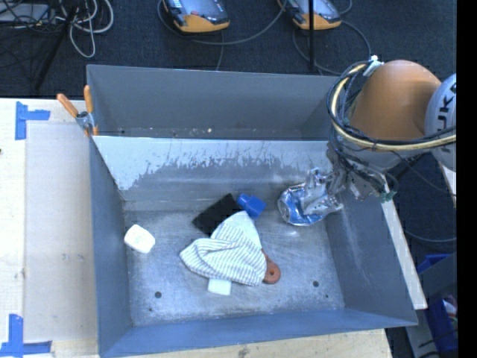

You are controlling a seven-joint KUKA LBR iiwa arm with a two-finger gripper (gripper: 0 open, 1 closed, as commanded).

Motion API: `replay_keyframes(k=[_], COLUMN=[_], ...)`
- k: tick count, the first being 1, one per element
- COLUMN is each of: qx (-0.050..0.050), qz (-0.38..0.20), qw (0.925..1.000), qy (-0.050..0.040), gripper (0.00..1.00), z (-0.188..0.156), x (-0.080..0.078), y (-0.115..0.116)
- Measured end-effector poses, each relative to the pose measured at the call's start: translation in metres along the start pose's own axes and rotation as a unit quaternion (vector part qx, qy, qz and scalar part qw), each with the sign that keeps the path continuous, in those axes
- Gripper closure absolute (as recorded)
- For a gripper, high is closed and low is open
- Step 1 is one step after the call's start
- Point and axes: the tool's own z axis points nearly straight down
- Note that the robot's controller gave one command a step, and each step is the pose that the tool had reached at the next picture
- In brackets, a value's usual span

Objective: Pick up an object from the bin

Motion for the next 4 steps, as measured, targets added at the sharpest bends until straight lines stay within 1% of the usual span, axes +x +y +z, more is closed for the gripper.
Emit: replay_keyframes(k=[1,2,3,4], qx=[0.001,-0.001,0.002,0.000], qz=[0.024,0.051,-0.106,-0.068], qw=[0.9997,0.9987,0.9943,0.9977], qy=[0.0002,0.0026,-0.0015,0.0018], gripper=[1.00,1.00,1.00,1.00], z=[-0.001,-0.049,-0.021,-0.019], x=[0.000,0.000,0.006,-0.021], y=[-0.001,0.005,-0.002,0.045])
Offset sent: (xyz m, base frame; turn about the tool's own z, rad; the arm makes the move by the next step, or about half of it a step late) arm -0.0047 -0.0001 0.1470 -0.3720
